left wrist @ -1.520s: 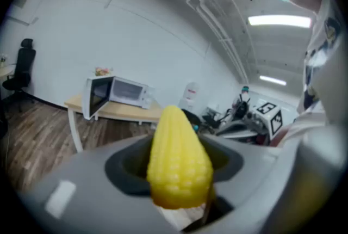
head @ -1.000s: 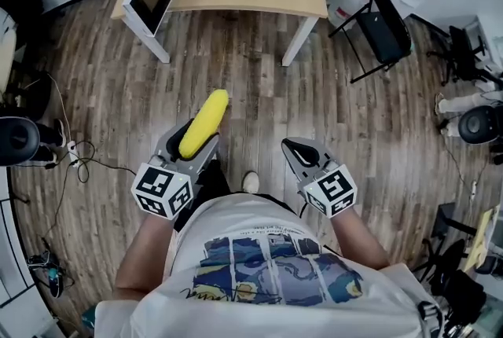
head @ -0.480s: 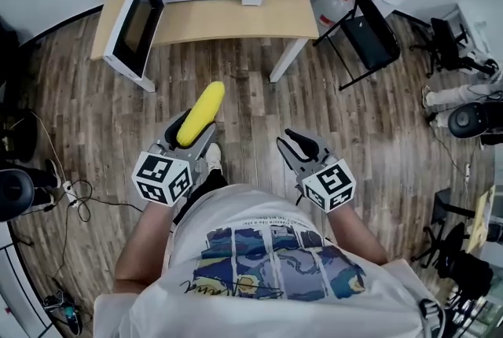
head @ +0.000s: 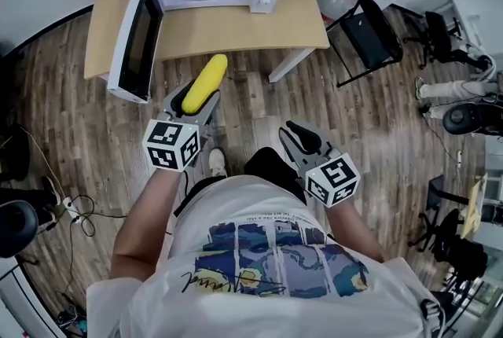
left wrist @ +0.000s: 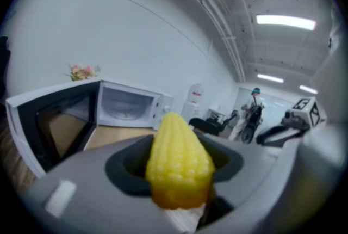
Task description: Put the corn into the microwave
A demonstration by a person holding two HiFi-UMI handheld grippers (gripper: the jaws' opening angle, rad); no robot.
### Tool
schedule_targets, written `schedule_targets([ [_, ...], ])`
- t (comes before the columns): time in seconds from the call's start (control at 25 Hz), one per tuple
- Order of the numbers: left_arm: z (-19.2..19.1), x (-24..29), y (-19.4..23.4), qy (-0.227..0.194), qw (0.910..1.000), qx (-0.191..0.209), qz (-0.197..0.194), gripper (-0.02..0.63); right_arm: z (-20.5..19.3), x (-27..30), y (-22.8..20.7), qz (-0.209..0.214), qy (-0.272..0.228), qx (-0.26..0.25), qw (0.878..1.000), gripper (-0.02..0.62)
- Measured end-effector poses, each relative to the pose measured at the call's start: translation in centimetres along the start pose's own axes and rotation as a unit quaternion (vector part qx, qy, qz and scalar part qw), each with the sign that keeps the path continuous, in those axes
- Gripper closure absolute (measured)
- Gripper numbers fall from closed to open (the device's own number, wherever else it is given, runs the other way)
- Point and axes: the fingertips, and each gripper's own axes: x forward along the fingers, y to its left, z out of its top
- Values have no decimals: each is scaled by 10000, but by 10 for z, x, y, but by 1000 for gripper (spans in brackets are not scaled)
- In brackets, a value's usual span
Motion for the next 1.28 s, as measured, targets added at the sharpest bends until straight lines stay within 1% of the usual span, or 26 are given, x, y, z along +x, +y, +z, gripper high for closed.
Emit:
schedule_targets([
  [0.12,3,24,26,12,9998,-45,172,352,4,10,-16,-77,71,-6,9999,522],
  [0.28,9,57,52,77,9992,42,397,353,9,26,-45,-95,129,63,9999,522],
  [0.44,18,96,80,138,9971,82,743,353,26,51,-84,100,114,-4,9999,522],
  [0.6,27,140,106,216,9936,83,1103,353,50,78,-137,290,111,-127,9994,524],
  [0.76,38,184,134,257,9899,85,1389,353,81,101,-189,476,116,-344,9982,523],
  [0.84,41,206,149,314,9877,105,1527,353,90,109,-210,549,133,-379,9977,524],
  [1.0,40,246,177,479,9827,157,1780,353,88,113,-245,619,258,-316,9972,525],
  [1.28,36,313,217,686,9747,207,2118,354,81,115,-307,554,530,-256,9967,526],
])
